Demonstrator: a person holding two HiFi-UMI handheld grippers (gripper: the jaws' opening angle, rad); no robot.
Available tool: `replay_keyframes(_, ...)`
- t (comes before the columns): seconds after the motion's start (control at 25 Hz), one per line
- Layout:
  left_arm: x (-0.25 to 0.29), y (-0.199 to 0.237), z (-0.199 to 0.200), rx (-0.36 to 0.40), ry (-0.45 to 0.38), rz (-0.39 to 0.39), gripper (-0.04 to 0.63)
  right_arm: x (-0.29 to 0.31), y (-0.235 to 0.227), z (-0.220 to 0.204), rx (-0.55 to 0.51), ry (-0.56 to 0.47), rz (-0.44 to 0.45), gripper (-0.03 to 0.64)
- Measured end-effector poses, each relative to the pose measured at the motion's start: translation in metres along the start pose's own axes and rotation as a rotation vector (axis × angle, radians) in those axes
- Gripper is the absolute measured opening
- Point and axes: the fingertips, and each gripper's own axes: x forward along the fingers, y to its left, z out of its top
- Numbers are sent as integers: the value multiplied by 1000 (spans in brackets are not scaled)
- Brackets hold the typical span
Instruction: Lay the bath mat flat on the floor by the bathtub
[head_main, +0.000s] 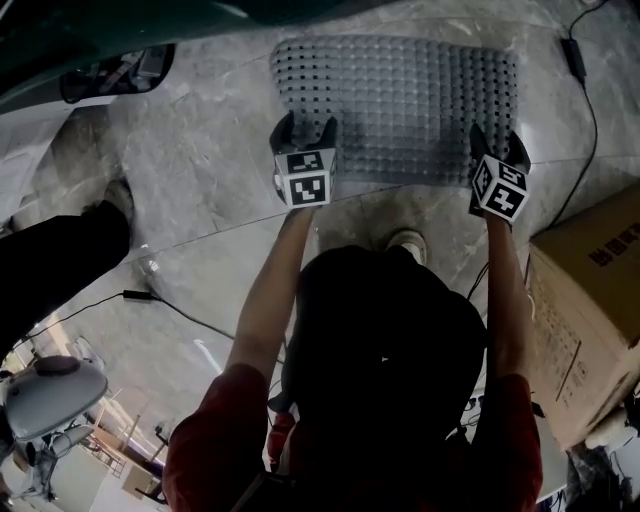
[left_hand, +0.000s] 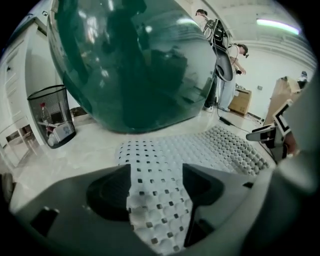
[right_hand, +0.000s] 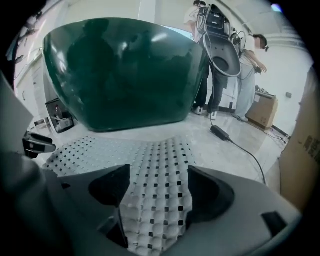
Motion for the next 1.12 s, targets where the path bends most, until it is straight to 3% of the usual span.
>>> replay_keyframes(0.48, -126, -42, 113, 11, -68, -82, 302, -139, 63, 110, -32, -73, 114, 354)
replay_keyframes(0.8, -242, -48, 207, -36, -108, -94, 302, -249, 89, 219, -83, -125, 140, 354)
replay_keyframes(1.12, -358, -57, 321, -17, -177, -100, 302, -360, 109, 331, -36, -183, 180, 354)
